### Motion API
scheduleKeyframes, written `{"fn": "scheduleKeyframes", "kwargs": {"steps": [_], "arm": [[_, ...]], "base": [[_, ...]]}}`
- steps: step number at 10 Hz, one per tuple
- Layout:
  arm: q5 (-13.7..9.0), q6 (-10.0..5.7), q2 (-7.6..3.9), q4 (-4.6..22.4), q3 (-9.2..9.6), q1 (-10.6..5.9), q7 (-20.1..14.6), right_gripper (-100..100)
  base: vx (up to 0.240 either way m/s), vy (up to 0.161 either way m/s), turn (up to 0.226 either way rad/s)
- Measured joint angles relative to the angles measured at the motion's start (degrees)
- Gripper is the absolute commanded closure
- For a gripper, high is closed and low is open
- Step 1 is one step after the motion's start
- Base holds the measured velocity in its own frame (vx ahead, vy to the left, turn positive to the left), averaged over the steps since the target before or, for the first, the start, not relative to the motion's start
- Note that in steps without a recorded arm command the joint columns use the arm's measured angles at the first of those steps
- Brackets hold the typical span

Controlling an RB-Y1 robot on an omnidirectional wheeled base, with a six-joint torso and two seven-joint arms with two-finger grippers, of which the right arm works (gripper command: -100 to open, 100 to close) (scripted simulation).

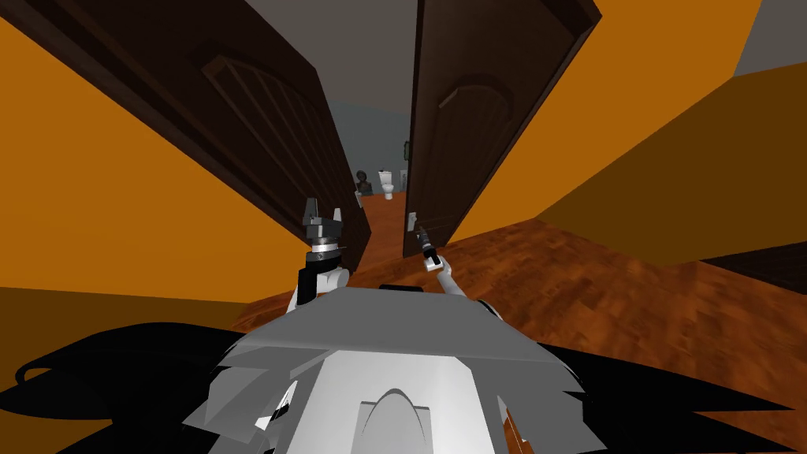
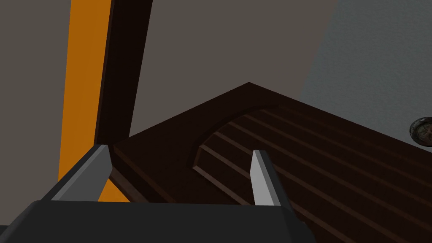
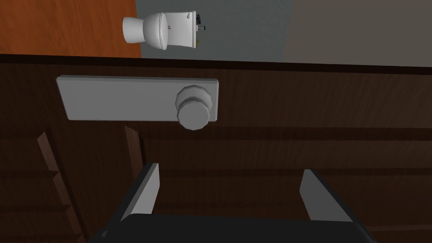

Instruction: Push the door open

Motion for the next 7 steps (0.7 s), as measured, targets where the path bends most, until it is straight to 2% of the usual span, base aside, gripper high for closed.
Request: {"fn": "scheduleKeyframes", "kwargs": {"steps": [5, 7], "arm": [[-0.28, 0.38, -0.33, 5.26, 1.4, -3.29, -0.68, -100], [-0.32, 0.43, -0.32, 6.31, 1.69, -3.86, -0.76, -100]], "base": [[0.091, -0.09, 0.072], [0.088, -0.01, 0.021]]}}
